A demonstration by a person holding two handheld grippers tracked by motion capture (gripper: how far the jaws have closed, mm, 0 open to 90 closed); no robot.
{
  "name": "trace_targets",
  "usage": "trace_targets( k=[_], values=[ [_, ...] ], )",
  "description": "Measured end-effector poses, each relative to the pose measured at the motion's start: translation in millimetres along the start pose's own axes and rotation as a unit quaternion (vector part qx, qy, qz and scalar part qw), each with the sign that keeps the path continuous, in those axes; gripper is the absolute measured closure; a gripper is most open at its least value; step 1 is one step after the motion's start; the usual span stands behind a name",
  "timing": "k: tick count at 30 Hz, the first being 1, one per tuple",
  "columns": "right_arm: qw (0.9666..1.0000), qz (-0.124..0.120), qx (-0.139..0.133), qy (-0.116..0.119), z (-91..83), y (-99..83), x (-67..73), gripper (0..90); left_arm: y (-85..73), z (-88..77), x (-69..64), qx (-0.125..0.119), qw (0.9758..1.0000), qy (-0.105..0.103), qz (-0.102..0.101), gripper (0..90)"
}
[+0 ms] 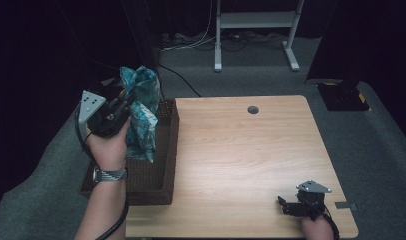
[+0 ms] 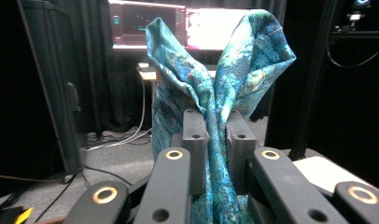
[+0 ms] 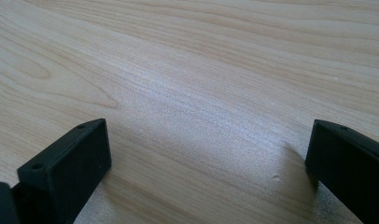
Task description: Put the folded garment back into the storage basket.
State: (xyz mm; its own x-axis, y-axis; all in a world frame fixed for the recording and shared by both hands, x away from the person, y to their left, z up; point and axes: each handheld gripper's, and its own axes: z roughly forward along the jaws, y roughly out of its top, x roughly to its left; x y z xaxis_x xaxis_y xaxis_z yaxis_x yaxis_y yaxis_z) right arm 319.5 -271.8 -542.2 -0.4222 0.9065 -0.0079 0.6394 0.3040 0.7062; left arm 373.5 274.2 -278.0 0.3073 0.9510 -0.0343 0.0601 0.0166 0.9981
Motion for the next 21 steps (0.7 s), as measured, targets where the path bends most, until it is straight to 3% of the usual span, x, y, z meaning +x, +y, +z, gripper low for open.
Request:
trace_targets(
  k=[13,21],
  values=[
    [1.0000,0.000,0.000,0.000,0.0,0.0,-0.1,0.0,-12.1,-14.1,40.9,0.019,0.9988,0.044,-0.006,81.7],
    [1.0000,0.000,0.000,0.000,0.0,0.0,-0.1,0.0,-20.7,-19.7,57.5,0.031,0.9981,0.053,-0.010,81.7]
  ],
)
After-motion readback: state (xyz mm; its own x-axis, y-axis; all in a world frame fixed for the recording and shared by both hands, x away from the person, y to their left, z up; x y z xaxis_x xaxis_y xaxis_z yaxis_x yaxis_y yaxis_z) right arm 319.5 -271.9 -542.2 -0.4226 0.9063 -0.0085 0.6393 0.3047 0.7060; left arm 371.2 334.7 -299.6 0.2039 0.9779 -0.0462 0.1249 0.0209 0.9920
